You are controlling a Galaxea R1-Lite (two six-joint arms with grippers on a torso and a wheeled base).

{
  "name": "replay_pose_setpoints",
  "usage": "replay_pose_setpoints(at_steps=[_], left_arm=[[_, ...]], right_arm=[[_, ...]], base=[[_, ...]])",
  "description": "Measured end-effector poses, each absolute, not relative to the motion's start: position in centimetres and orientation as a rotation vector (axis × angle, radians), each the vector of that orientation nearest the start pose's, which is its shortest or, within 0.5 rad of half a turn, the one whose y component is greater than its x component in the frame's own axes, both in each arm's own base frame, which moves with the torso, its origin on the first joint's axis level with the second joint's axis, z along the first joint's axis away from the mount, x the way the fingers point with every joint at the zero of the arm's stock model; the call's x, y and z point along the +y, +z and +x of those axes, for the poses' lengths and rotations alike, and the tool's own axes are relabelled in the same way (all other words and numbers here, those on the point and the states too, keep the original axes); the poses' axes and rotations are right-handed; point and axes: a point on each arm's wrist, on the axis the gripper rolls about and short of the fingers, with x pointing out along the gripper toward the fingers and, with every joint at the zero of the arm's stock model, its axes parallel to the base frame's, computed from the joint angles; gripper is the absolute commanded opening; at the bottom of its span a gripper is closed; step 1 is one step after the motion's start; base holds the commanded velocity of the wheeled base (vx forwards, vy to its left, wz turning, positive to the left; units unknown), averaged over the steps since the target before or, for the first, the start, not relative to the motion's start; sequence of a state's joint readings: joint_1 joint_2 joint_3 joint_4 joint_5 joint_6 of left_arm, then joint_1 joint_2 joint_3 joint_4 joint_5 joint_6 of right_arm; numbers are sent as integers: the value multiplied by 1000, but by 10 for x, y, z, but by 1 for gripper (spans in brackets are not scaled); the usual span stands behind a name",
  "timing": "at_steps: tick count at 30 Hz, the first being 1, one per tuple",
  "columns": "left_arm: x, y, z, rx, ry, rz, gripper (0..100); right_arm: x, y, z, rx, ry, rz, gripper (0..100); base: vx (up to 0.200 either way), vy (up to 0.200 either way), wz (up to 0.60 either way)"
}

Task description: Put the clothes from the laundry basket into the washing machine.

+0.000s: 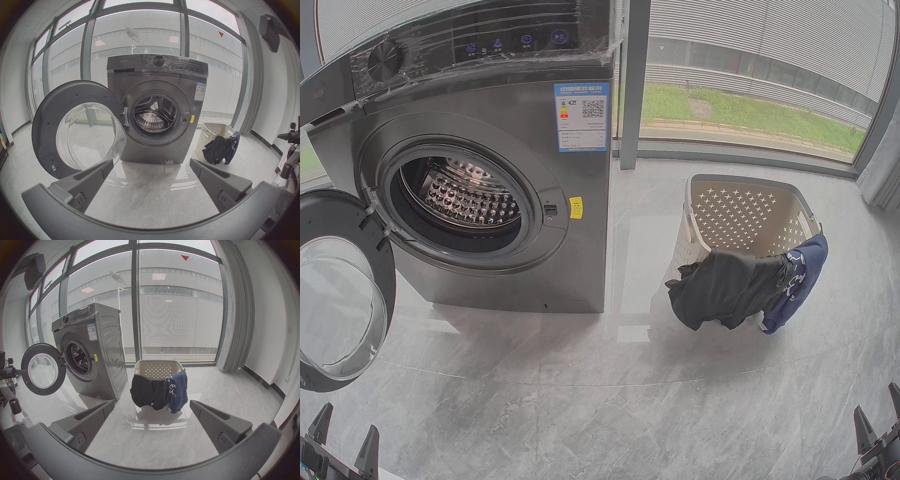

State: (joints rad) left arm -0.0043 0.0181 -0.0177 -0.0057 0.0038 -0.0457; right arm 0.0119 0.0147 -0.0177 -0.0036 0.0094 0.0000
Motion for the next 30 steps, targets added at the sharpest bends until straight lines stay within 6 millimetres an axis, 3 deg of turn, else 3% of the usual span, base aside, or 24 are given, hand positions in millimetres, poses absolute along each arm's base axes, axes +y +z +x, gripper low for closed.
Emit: replay_pose_setpoints(at_steps=[30], left_arm=[[0,81,-23,-5,-1,-46,100]], right_arm=[[0,81,-23,-7,20,0,100]], base=[[0,-200,0]])
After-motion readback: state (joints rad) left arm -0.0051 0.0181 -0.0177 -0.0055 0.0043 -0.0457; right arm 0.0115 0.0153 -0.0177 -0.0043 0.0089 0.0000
